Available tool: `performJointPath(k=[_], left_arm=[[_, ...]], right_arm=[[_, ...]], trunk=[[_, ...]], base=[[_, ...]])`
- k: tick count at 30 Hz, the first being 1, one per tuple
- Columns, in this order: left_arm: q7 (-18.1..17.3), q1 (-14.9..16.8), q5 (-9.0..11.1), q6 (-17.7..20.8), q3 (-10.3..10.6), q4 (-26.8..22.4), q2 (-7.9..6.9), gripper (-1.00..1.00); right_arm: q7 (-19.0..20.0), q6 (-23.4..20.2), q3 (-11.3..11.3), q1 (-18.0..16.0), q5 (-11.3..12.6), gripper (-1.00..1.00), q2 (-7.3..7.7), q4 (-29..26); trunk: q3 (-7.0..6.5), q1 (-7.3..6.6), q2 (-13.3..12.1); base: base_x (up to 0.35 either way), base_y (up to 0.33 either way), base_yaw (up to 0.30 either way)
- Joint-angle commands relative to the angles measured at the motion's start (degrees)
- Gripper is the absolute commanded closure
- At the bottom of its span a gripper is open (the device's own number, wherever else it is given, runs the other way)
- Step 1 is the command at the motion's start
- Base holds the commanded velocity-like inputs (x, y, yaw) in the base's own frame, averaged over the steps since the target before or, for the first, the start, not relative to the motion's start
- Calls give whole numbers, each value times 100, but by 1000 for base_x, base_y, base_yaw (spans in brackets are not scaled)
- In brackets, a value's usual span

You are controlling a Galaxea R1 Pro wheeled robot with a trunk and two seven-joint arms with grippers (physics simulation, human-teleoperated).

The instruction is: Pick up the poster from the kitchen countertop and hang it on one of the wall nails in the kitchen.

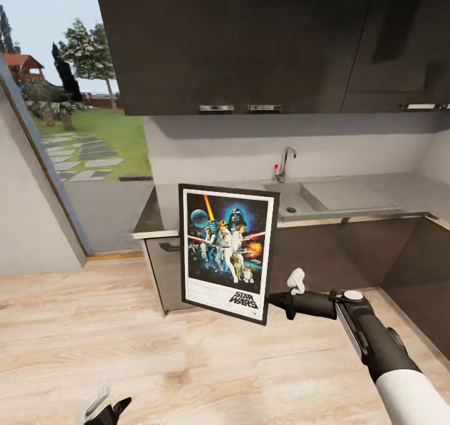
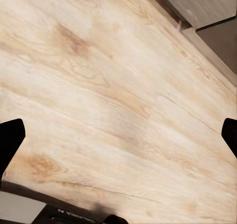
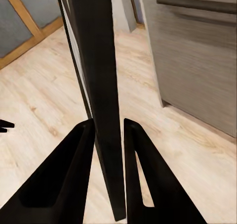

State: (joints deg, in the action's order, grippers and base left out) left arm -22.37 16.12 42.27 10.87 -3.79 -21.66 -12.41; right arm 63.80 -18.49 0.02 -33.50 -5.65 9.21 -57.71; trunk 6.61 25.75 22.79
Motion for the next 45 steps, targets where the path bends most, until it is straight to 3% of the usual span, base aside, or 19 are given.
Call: performJointPath(k=[1, 12, 45], left_arm=[[-23, 6, 50, 57, -26, 1, 2, -100], [-22, 6, 53, 64, -27, 4, -6, -100], [-29, 6, 53, 74, -31, 4, -7, -100]], right_arm=[[29, -67, -1, -4, -7, 100, 2, -12], [33, -67, -2, -7, -7, 100, 2, -8], [29, -68, 5, -3, -10, 100, -10, -3]], trunk=[[13, 4, 13], [12, 4, 13], [-210, 4, 13]], base=[[0, 287, 291], [0, 287, 223], [0, 288, 22]])
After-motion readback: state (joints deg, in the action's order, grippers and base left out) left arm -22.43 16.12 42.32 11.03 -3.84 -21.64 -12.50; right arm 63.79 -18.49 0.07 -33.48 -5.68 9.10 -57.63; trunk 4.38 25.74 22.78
